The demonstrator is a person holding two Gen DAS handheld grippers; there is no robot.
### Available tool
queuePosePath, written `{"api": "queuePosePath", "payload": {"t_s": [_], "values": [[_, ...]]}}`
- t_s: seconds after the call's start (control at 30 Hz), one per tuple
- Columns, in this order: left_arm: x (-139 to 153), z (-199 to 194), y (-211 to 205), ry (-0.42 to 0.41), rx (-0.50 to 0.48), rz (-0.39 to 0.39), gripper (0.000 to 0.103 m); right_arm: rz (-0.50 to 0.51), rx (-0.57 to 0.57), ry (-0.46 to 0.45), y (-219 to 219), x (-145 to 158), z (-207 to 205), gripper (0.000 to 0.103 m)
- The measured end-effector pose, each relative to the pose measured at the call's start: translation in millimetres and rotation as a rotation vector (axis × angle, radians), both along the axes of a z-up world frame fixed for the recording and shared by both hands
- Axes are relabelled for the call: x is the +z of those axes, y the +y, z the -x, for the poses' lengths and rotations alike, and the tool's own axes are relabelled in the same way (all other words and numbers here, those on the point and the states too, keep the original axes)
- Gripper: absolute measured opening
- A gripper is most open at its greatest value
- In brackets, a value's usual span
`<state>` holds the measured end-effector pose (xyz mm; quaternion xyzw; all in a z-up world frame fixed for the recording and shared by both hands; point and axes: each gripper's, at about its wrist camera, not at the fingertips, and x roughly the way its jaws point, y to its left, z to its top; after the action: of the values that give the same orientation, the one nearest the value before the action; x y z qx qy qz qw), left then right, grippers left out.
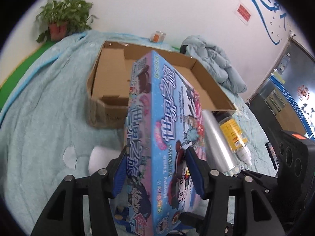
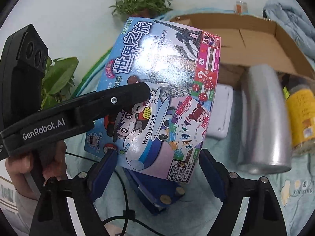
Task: Organize rigid objects
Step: 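Lift the game box with the right tool and carry it over the box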
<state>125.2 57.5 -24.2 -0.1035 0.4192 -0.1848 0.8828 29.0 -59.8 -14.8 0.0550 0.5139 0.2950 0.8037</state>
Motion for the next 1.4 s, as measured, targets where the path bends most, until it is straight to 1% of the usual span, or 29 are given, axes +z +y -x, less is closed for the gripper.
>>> {"api": "queuePosePath", "payload": {"t_s": [0.03, 0.07, 0.1, 0.13, 0.17, 0.2, 0.23, 0.27, 0.3, 0.33, 0.37, 0.4, 0.47, 0.57, 0.67, 0.73, 0.83, 0.9, 0.97, 1.03, 1.1, 1.13, 1.2, 1.27, 1.33, 1.37, 1.4], "values": [[0, -3, -5, 0.012, -0.028, 0.02, 0.036, -0.006, 0.005, -0.026, -2, 6, -1, 0.057], [-1, -7, -13, 0.019, -0.051, 0.022, 0.037, -0.021, 0.036, -0.053, 1, 16, -1, 0.049], [1, -10, -24, -0.012, -0.065, -0.028, 0.037, -0.01, 0.046, -0.076, 3, 23, -2, 0.05], [2, -12, -33, -0.022, -0.091, -0.039, 0.035, 0.006, 0.054, -0.113, 5, 32, -2, 0.05], [1, -19, -38, -0.014, -0.118, -0.002, 0.033, 0.02, 0.079, -0.156, 10, 41, -3, 0.048], [-1, -28, -38, 0.011, -0.11, 0.021, 0.033, 0.052, 0.086, -0.178, 12, 44, -4, 0.051], [-2, -29, -39, 0.018, -0.111, 0.024, 0.033, 0.083, 0.065, -0.195, 9, 44, -9, 0.057], [-3, -31, -38, 0.022, -0.117, 0.028, 0.033, 0.073, 0.056, -0.183, 3, 41, -14, 0.06], [-6, -33, -34, 0.037, -0.121, 0.04, 0.033, 0.026, 0.047, -0.132, -7, 36, -20, 0.064], [-8, -34, -32, 0.048, -0.122, 0.049, 0.033, -0.022, 0.033, -0.087, -18, 31, -25, 0.074], [-13, -37, -28, 0.072, -0.119, 0.061, 0.035, -0.061, 0.016, -0.051, -32, 26, -28, 0.081], [-15, -37, -27, 0.079, -0.111, 0.054, 0.037, -0.087, 0.005, -0.028, -40, 22, -27, 0.081], [-18, -35, -26, 0.082, -0.098, 0.035, 0.04, -0.113, 0.005, -0.016, -53, 17, -24, 0.081], [-22, -36, -21, 0.106, -0.065, 0.009, 0.041, -0.153, 0.025, 0.003, -58, 6, -13, 0.082], [-30, -36, -18, 0.129, -0.031, -0.026, 0.042, -0.222, 0.02, 0.064, -74, -12, -6, 0.082], [-35, -37, -16, 0.141, -0.025, -0.024, 0.043, -0.225, 0.002, 0.099, -84, -27, -6, 0.082], [-45, -39, -12, 0.176, -0.017, -0.03, 0.044, -0.262, -0.042, 0.167, -92, -46, -1, 0.082], [-51, -40, -11, 0.199, -0.02, -0.033, 0.044, -0.258, -0.072, 0.186, -97, -57, 2, 0.082], [-53, -38, -9, 0.204, -0.027, -0.028, 0.046, -0.248, -0.1, 0.188, -100, -63, 2, 0.083], [-54, -36, -8, 0.209, -0.035, -0.027, 0.047, -0.272, -0.11, 0.209, -100, -68, 0, 0.083], [-57, -35, -8, 0.224, -0.04, -0.024, 0.053, -0.287, -0.096, 0.221, -94, -72, -6, 0.083], [-60, -34, -7, 0.233, -0.043, -0.024, 0.055, -0.286, -0.086, 0.23, -90, -74, -8, 0.085], [-64, -31, -5, 0.246, -0.045, -0.015, 0.06, -0.248, -0.096, 0.239, -81, -79, -12, 0.085], [-68, -30, -3, 0.257, -0.052, 0.009, 0.061, -0.209, -0.102, 0.25, -74, -84, -13, 0.085], [-71, -30, -2, 0.272, -0.061, 0.027, 0.063, -0.19, -0.112, 0.286, -70, -90, -17, 0.085], [-74, -29, -2, 0.279, -0.066, 0.036, 0.065, -0.18, -0.113, 0.308, -69, -93, -16, 0.084], [-76, -28, -3, 0.286, -0.074, 0.04, 0.066, -0.17, -0.117, 0.306, -65, -92, -18, 0.084]]}}
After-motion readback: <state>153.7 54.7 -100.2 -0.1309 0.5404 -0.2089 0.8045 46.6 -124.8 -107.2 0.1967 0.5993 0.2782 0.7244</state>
